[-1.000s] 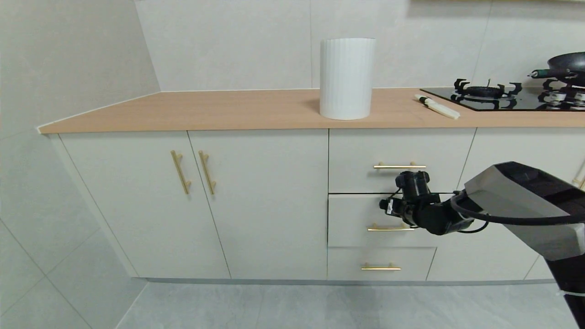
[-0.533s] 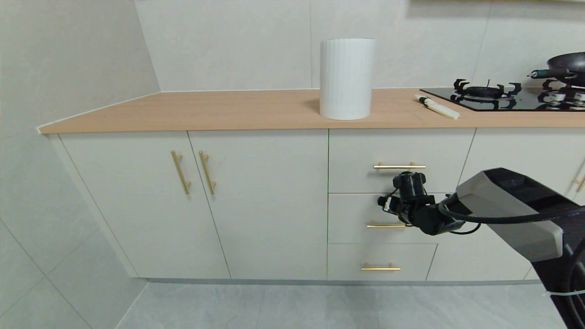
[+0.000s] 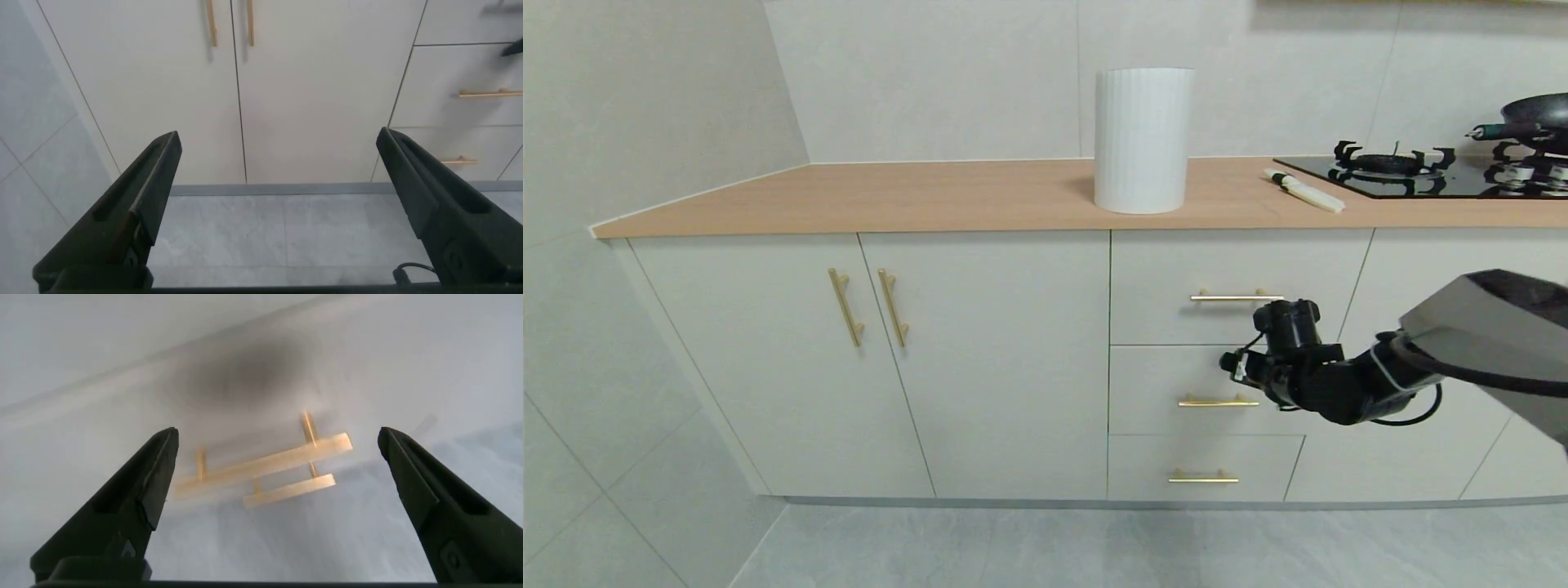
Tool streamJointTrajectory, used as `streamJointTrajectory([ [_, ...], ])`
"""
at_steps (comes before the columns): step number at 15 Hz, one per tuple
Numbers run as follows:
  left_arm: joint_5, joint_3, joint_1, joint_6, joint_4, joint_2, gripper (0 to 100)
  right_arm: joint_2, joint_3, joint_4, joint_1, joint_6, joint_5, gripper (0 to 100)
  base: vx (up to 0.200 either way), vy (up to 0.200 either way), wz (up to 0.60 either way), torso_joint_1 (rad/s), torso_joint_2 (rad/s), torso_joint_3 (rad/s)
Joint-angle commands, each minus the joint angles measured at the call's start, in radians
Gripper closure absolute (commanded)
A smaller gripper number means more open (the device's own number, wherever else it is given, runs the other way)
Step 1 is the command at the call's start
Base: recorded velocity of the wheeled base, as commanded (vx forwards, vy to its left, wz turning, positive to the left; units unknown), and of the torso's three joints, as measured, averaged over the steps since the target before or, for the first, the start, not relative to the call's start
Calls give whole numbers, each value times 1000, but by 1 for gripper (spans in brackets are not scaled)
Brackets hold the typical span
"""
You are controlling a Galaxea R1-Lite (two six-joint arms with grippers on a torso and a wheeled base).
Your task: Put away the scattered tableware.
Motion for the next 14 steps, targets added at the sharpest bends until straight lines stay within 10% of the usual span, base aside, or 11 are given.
streamJointTrajectory([
  [1, 0, 0, 0, 0, 0, 0, 0, -377, 286, 3, 15, -6, 0, 0, 0, 0, 0, 0, 0, 0],
  [7, 0, 0, 0, 0, 0, 0, 0, -1328, 797, 9, 6, -282, -115, 0, 0, 0, 0, 0, 0, 0],
  [14, 0, 0, 0, 0, 0, 0, 0, -1922, 789, 468, -144, -380, -131, 0, 0, 0, 0, 0, 0, 0],
])
